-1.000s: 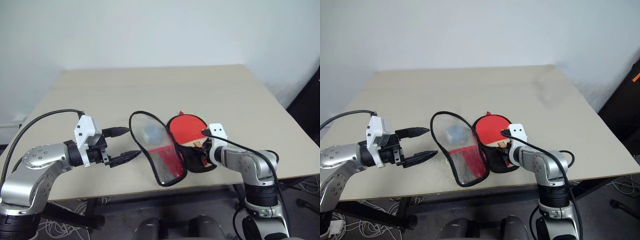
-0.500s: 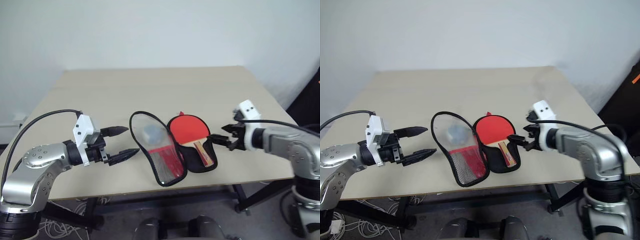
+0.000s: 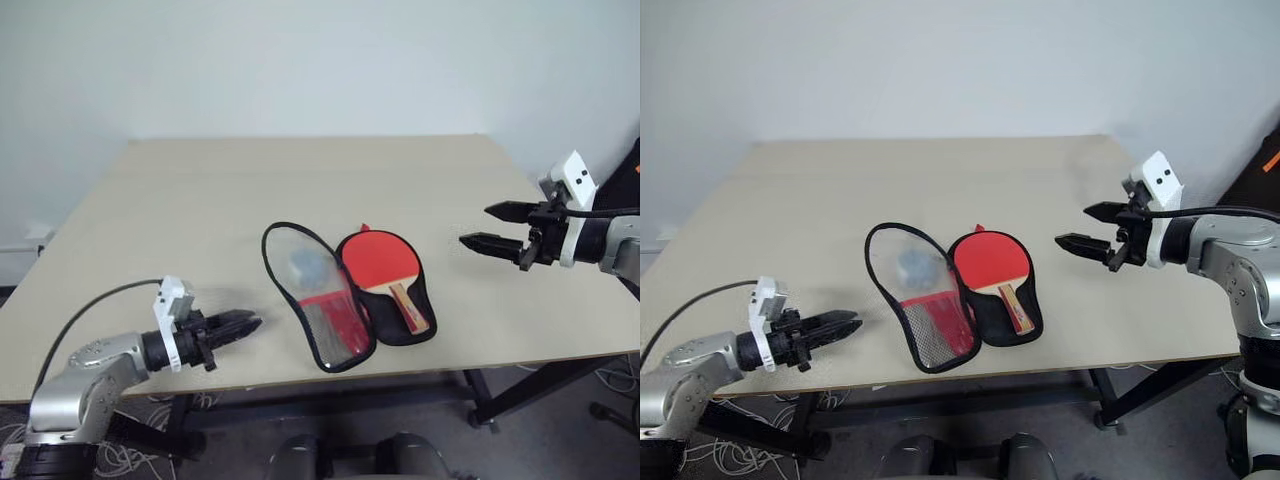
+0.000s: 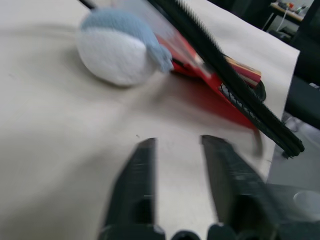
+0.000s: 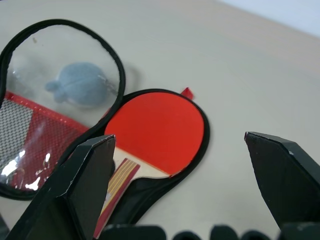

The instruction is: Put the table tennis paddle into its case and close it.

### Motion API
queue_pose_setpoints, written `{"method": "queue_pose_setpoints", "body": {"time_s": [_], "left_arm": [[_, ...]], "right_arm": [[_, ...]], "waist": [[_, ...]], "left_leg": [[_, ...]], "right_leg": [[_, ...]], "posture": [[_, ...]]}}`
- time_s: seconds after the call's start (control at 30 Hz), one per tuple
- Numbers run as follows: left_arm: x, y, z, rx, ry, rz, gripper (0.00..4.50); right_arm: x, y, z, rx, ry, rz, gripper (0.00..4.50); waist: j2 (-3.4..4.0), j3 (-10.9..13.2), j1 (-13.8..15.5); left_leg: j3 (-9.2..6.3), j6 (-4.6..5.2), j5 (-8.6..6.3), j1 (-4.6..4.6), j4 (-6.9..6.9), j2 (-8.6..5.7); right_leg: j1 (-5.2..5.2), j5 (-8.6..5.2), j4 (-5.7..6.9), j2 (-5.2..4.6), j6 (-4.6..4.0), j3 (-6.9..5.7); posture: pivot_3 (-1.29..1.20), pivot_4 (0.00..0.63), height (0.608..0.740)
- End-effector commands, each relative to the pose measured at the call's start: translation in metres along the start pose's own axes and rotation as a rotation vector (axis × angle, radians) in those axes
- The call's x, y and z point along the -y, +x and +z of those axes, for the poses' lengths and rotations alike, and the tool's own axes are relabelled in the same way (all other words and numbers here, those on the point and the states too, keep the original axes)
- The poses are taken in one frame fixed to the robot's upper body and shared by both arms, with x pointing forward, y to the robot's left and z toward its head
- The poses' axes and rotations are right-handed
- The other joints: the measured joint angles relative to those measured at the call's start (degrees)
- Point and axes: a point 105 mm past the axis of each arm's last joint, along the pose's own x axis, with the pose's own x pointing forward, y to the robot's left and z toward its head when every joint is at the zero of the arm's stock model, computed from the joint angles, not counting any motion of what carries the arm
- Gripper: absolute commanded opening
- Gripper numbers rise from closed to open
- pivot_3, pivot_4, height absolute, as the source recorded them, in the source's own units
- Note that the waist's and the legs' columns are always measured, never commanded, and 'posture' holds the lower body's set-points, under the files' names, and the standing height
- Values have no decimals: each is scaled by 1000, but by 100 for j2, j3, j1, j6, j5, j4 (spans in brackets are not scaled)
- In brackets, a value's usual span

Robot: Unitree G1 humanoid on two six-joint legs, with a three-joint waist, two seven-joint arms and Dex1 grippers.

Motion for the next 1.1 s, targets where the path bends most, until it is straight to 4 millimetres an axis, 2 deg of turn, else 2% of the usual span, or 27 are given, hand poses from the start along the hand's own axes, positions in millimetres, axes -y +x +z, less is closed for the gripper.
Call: {"method": "queue_pose_setpoints", "body": {"time_s": [0.03, 0.3, 0.47, 0.7, 0.9, 1.1], "left_arm": [[-1, 17, 7, 27, 11, 22, 57], [23, 57, 15, 50, -66, -79, 57], [57, 91, 16, 22, -66, -218, 57], [89, 131, 36, 63, -42, -341, 57], [98, 174, 55, 84, 3, -351, 57], [81, 186, 64, 85, 43, -262, 57]], "right_arm": [[-4, -4, 14, 37, -54, 6, 4500], [-15, -2, 19, 34, -86, 49, 4500], [-29, -15, -1, -127, -207, 146, 4500], [-28, -27, -9, -185, -358, 190, 4500], [-26, -28, -11, -196, -392, 213, 4500], [-25, -27, -10, -193, -400, 212, 4500]], "waist": [[0, 0, 5], [0, 0, 48], [1, 0, 157], [1, 0, 153], [1, 0, 185], [3, 1, 176]], "left_leg": [[1, 0, 0, -1, 0, -1], [2, 2, -1, -2, 11, -2], [0, 13, -7, -3, 20, -2], [-11, 56, -33, -2, 70, -1], [-41, 65, -40, -2, 91, -2], [-63, 70, -42, -2, 97, -2]], "right_leg": [[0, 0, 0, -1, 0, 2], [2, 2, 3, 1, -1, 3], [7, 0, 3, 1, 1, -1], [35, 0, 2, 0, 3, -6], [62, -2, -4, -1, 6, -14], [71, -5, -6, 1, 8, -21]], "posture": [[0, 0, 706], [0, 0, 706], [0, 0, 706], [0, 0, 706], [0, 0, 706], [0, 0, 706]]}}
